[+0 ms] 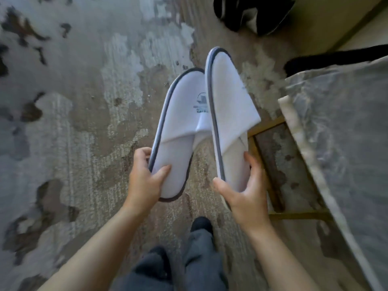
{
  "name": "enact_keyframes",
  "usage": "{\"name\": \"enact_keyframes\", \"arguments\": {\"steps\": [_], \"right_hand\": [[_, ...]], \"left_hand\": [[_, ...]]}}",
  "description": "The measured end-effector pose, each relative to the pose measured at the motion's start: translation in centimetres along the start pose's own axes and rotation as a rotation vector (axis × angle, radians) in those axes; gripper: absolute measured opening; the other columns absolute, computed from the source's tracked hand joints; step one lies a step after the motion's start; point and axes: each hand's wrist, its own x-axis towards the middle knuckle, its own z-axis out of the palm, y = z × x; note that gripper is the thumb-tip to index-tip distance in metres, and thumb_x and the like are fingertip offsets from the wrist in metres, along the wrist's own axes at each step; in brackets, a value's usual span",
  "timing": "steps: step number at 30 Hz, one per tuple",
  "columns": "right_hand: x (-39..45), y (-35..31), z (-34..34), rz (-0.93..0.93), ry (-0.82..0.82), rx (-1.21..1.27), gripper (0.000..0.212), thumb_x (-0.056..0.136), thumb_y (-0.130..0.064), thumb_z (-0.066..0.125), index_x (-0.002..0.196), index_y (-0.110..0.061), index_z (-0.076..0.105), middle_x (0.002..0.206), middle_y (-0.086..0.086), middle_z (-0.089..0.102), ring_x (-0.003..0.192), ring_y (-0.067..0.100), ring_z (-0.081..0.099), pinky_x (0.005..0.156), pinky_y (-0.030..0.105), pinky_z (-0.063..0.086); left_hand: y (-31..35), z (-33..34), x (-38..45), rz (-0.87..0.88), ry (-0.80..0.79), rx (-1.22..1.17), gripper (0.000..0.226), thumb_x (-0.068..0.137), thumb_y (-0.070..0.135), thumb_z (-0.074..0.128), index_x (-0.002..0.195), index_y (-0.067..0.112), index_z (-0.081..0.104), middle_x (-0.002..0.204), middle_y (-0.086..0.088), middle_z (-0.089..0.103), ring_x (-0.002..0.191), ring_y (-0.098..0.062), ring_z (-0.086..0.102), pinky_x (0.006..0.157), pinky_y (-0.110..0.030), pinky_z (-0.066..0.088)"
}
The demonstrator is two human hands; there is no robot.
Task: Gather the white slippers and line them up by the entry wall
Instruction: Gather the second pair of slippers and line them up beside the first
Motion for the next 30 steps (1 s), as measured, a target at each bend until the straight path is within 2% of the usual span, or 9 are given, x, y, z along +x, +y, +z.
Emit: {"name": "enact_keyframes", "arguments": {"steps": [2, 7, 9, 12, 16, 19, 22, 24, 30], "right_hand": [[-2.3, -3.7, -3.2, -0.027, 0.075, 0.044, 0.087, 0.053, -0.044, 0.068, 0.129, -0.029, 0.03, 0.122, -0.009, 0.035, 0.113, 0.008, 0.037, 0.087, 0.018, 0.033], [-9.8, -8.4, -10.2, -0.009, 0.337, 0.137, 0.086, 0.052, -0.04, 0.067, 0.129, -0.021, 0.034, 0.123, -0.008, 0.034, 0.117, 0.008, 0.035, 0.096, 0.024, 0.029], [-13.7, -8.6, -12.7, 0.029, 0.449, 0.178, 0.085, 0.053, -0.038, 0.067, 0.129, -0.019, 0.035, 0.124, -0.006, 0.034, 0.119, 0.01, 0.035, 0.099, 0.026, 0.028], [-20.3, -7.9, -16.7, 0.112, 0.583, 0.218, 0.08, 0.063, -0.028, 0.077, 0.13, -0.017, 0.034, 0.125, -0.003, 0.036, 0.122, 0.017, 0.037, 0.102, 0.034, 0.033], [-30.0, -6.0, -22.2, 0.244, 0.794, 0.282, 0.076, 0.068, -0.023, 0.073, 0.131, -0.02, 0.031, 0.124, -0.002, 0.036, 0.12, 0.022, 0.04, 0.1, 0.041, 0.04], [-38.0, -3.8, -25.2, 0.334, 0.972, 0.327, 0.075, 0.07, -0.022, 0.072, 0.132, -0.02, 0.029, 0.133, 0.003, 0.036, 0.122, 0.025, 0.04, 0.102, 0.049, 0.04], [-46.4, -1.3, -27.2, 0.432, 1.162, 0.4, 0.076, 0.071, -0.018, 0.072, 0.133, -0.018, 0.029, 0.135, 0.009, 0.037, 0.119, 0.031, 0.044, 0.095, 0.05, 0.044], [-52.5, 0.7, -28.1, 0.5, 1.306, 0.416, 0.076, 0.069, -0.017, 0.074, 0.132, -0.015, 0.031, 0.135, 0.012, 0.039, 0.119, 0.031, 0.044, 0.097, 0.052, 0.042], [-71.2, 7.4, -28.9, 0.707, 1.674, 0.411, 0.076, 0.065, -0.023, 0.076, 0.129, -0.019, 0.035, 0.133, 0.006, 0.04, 0.118, 0.022, 0.041, 0.099, 0.046, 0.042]], "left_hand": [[4.9, -1.2, -2.3, 0.049, -0.036, -0.036, 0.031, 0.077, 0.01, 0.063, 0.093, 0.022, 0.039, 0.083, 0.011, 0.051, 0.074, -0.004, 0.052, 0.056, -0.024, 0.041], [13.8, -2.1, -9.0, 0.165, -0.223, -0.071, 0.03, 0.078, 0.01, 0.063, 0.094, 0.02, 0.039, 0.084, 0.006, 0.054, 0.076, -0.011, 0.056, 0.059, -0.027, 0.046], [16.4, -1.9, -12.0, 0.226, -0.327, -0.048, 0.029, 0.078, 0.012, 0.062, 0.091, 0.023, 0.039, 0.085, 0.006, 0.054, 0.077, -0.012, 0.056, 0.058, -0.028, 0.047], [19.5, -1.1, -17.1, 0.314, -0.473, -0.02, 0.031, 0.079, 0.014, 0.062, 0.079, 0.034, 0.039, 0.084, 0.01, 0.053, 0.075, -0.005, 0.055, 0.048, -0.017, 0.046], [22.6, 1.4, -25.0, 0.402, -0.706, 0.005, 0.032, 0.078, 0.016, 0.063, 0.078, 0.037, 0.038, 0.086, 0.012, 0.053, 0.076, -0.003, 0.055, 0.053, -0.018, 0.043], [24.0, 4.2, -32.1, 0.485, -0.883, 0.036, 0.033, 0.078, 0.017, 0.063, 0.078, 0.038, 0.038, 0.087, 0.012, 0.053, 0.078, -0.004, 0.055, 0.054, -0.022, 0.042], [24.2, 6.8, -40.2, 0.538, -1.066, 0.058, 0.03, 0.077, 0.018, 0.064, 0.08, 0.036, 0.04, 0.086, 0.016, 0.053, 0.077, -0.002, 0.054, 0.05, -0.018, 0.043], [23.6, 8.3, -46.4, 0.595, -1.174, 0.095, 0.028, 0.077, 0.021, 0.064, 0.086, 0.031, 0.04, 0.085, 0.017, 0.051, 0.077, -0.001, 0.053, 0.049, -0.019, 0.043], [18.4, 10.5, -67.8, 0.78, -1.512, 0.126, 0.031, 0.078, 0.016, 0.063, 0.093, 0.025, 0.038, 0.082, 0.016, 0.046, 0.072, -0.001, 0.049, 0.05, -0.016, 0.037]]}}
